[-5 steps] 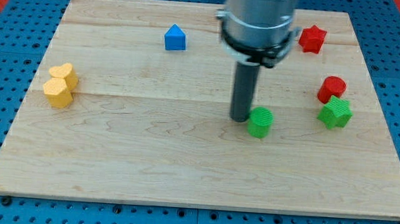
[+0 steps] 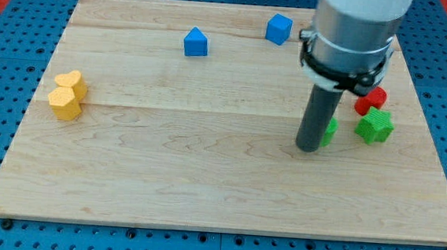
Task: Move the green circle closer to the green star
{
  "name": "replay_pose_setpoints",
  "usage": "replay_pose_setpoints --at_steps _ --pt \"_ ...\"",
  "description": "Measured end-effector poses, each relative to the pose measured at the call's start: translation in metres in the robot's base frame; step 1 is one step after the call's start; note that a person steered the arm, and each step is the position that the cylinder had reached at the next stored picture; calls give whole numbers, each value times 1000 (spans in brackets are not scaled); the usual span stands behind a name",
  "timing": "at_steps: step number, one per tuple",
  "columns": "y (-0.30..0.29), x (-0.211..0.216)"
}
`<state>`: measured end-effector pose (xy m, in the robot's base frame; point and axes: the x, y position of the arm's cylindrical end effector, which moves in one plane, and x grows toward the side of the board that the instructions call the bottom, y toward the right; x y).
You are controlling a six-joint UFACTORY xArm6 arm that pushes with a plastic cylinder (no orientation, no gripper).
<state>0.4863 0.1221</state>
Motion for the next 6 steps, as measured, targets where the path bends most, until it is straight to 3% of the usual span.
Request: replay_pose_setpoints --at_steps 1,2,3,6 --pt "9 8" --pt "-24 17" --pt "-32 -6" --pt "17 -28"
